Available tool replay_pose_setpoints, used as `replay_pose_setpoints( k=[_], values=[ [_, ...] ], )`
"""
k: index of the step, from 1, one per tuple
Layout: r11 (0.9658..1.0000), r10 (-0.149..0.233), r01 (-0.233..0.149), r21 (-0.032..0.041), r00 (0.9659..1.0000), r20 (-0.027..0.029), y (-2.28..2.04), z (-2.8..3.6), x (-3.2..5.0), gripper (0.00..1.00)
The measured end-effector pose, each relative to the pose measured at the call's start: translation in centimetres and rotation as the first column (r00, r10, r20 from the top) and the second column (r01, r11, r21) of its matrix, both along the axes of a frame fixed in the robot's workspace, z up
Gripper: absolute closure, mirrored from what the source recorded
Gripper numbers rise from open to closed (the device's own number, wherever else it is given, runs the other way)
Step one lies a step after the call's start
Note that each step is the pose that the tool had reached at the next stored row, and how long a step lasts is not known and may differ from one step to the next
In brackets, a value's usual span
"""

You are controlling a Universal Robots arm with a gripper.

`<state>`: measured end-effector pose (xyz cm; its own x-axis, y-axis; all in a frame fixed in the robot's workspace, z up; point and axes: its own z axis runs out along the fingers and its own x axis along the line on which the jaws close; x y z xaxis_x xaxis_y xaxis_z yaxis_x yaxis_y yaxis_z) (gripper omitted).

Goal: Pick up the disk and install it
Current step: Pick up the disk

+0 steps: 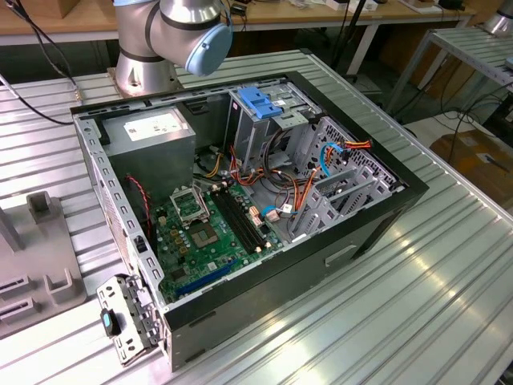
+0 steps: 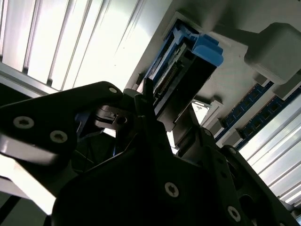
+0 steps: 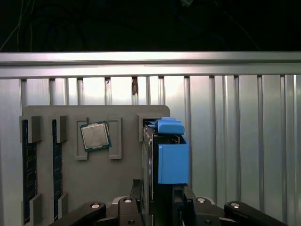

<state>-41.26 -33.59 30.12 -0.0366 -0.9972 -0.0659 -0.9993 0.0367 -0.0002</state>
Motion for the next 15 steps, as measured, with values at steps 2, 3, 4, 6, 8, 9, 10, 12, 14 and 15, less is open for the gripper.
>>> replay_pose_setpoints(
  k=[2,3,4,6,8,9,10,12,14,15],
  values=[
    [1.0000,0.000,0.000,0.0000,1.0000,0.0001,0.00,-0.01,0.00,0.56],
    [1.0000,0.000,0.000,0.0000,1.0000,0.0000,0.00,-0.01,0.00,0.58],
    [1.0000,0.000,0.000,0.0000,1.0000,0.0000,0.00,-0.01,0.00,0.65],
    [1.0000,0.000,0.000,0.0001,1.0000,0.0001,0.00,-0.02,0.00,0.65],
    [1.0000,0.000,0.000,0.0001,1.0000,0.0001,0.00,-0.02,0.00,0.65],
    [1.0000,0.000,0.000,0.0000,1.0000,0.0000,0.00,-0.02,0.00,0.65],
    [1.0000,0.000,0.000,0.0001,1.0000,0.0001,0.00,-0.03,0.00,0.65],
    [1.0000,0.000,0.000,0.0000,1.0000,0.0001,0.00,-0.03,0.00,0.65],
    [1.0000,0.000,0.000,0.0000,1.0000,0.0001,0.00,-0.03,0.00,0.65],
    [1.0000,0.000,0.000,0.0001,1.0000,0.0001,0.00,-0.04,0.00,0.65]
  ],
)
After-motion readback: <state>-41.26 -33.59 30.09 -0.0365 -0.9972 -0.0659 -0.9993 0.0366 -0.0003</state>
